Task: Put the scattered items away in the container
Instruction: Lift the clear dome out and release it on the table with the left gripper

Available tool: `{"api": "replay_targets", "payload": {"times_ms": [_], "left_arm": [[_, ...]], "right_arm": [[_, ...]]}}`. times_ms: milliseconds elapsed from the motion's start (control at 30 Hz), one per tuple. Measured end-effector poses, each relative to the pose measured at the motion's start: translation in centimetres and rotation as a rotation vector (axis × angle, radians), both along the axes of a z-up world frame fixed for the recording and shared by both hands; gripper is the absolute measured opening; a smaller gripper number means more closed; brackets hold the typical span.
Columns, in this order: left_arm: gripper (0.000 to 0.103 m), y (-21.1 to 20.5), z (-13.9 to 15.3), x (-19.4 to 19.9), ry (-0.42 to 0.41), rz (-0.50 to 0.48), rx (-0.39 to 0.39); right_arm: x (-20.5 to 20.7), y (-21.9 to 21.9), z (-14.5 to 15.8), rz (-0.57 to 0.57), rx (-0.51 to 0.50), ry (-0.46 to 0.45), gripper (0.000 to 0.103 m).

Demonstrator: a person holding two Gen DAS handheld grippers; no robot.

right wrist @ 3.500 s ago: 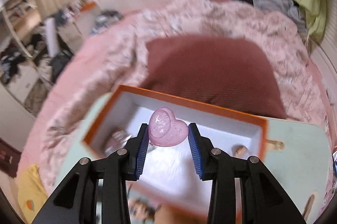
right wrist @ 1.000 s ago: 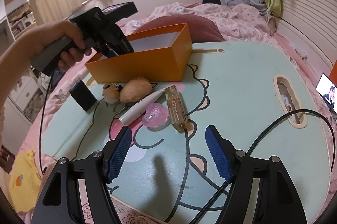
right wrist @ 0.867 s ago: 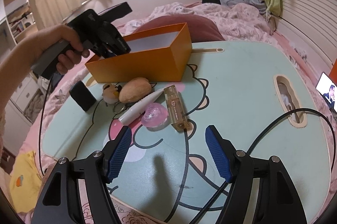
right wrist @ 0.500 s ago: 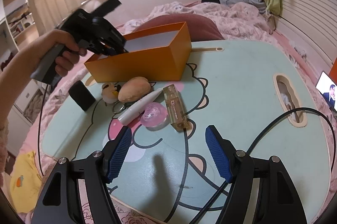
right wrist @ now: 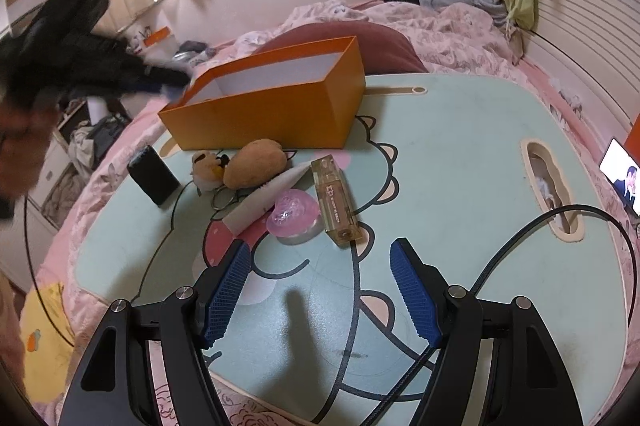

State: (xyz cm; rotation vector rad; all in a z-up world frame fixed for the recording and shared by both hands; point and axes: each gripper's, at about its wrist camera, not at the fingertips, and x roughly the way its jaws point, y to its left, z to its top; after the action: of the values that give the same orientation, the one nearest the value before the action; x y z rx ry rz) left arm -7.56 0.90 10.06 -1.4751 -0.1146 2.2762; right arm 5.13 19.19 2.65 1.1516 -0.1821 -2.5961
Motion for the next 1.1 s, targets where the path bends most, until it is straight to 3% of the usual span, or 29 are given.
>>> {"api": "replay_targets", "payload": {"times_ms": [167,400,633,800,1000,1100], "left_arm": [[0.023,0.6,-1.5,3.9,0.073,0.005,-0.011],[0.024,0.3,-3.3,4.8,0.126,0.023,-0.054],[0.056,-1.1,-2.3,6.5,0.237,0.112,0.004],[0.057,-1.6,-2.9,9.7,0.264,0.15,0.046],[0.057,-0.7,-4.2,14.3,0.323,0.187,-0.018],[0.057,-0.6,-5.0,15.7,0.325,0.215,-0.033]], "right_arm": [[0.0,-0.1,-0.1,0.001,0.005,-0.002,0.072],[-0.1,-0.3,-0.2,0.002,0.009,-0.006,0.072],[-0.1,-0.3,-0.2,0.002,0.011,-0.008,0.072],[-0.1,-0.4,-0.2,0.004,0.015,-0.009,0.072],[-0.6,-0.7,0.1,0.022,0.019,-0.014,0.072],[-1.8,-0.5,1.9,0.033,0.013,0.011,0.072]]}}
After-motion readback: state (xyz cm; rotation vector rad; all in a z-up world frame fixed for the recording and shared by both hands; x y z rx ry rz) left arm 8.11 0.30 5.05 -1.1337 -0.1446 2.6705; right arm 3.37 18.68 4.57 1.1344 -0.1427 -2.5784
